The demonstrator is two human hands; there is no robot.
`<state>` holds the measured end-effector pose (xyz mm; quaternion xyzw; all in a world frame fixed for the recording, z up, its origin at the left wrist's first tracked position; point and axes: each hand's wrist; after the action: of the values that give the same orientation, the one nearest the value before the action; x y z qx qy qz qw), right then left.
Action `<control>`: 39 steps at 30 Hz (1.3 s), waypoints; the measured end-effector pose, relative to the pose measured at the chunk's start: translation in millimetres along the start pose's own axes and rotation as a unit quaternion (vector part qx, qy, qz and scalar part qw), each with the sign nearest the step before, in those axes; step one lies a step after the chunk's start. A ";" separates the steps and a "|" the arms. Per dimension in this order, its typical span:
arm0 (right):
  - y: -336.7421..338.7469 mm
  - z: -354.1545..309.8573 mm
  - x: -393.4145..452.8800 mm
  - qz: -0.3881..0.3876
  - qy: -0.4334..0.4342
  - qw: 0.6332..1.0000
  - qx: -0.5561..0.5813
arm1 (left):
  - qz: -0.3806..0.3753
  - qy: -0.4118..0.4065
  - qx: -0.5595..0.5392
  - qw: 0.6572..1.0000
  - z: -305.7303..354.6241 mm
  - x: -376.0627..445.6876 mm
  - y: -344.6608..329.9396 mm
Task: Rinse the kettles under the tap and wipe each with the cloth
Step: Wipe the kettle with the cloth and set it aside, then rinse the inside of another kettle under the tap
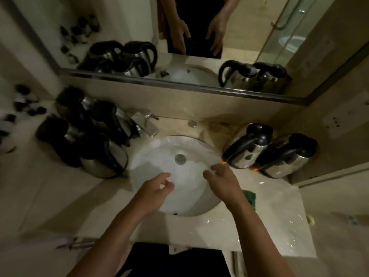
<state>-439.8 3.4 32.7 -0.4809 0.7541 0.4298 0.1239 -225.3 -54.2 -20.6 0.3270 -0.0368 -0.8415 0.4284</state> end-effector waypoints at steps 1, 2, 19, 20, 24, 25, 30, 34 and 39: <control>-11.2 -10.9 -6.8 -0.005 0.023 0.999 0.021 | 0.031 -0.012 0.060 0.998 -10.5 -7.0 11.4; -22.2 -20.8 -13.8 -0.014 0.041 0.998 0.039 | 0.087 -0.023 0.092 0.992 -17.3 -14.9 21.6; -142.0 -91.0 -59.5 -0.130 0.075 0.980 0.129 | 0.258 0.028 -0.416 0.871 -58.9 12.7 88.7; -144.6 -93.0 -60.3 -0.133 0.076 0.980 0.123 | 0.262 0.023 -0.419 0.869 -63.3 12.2 88.9; -148.3 -92.5 -59.3 -0.133 0.070 0.981 0.124 | 0.272 0.040 -0.401 0.874 -86.3 4.2 87.9; -149.5 -91.3 -59.0 -0.133 0.065 0.981 0.126 | 0.267 0.039 -0.401 0.875 -93.4 -1.4 87.5; -157.6 -87.6 -55.3 -0.138 0.043 0.982 0.125 | 0.186 -0.012 -0.387 0.903 -127.5 -32.8 104.3; -161.0 -82.5 -50.9 -0.141 0.025 0.982 0.124 | 0.181 -0.036 -0.378 0.907 -150.3 -53.1 131.4; -165.0 -84.2 -45.4 -0.147 0.023 0.981 0.128 | 0.224 -0.052 -0.361 0.904 -162.1 -53.5 145.2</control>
<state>-260.4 -60.9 23.2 -0.5769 0.7262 0.2958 0.2287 -7.3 -70.5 -70.1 0.0888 0.1749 -0.6946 0.6921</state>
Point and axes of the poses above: each hand's wrist, its own x-axis towards the middle knuckle, its own y-axis out of the back of the hand, z = x × y, and after that the axes turned 4 degrees about -y, right-handed
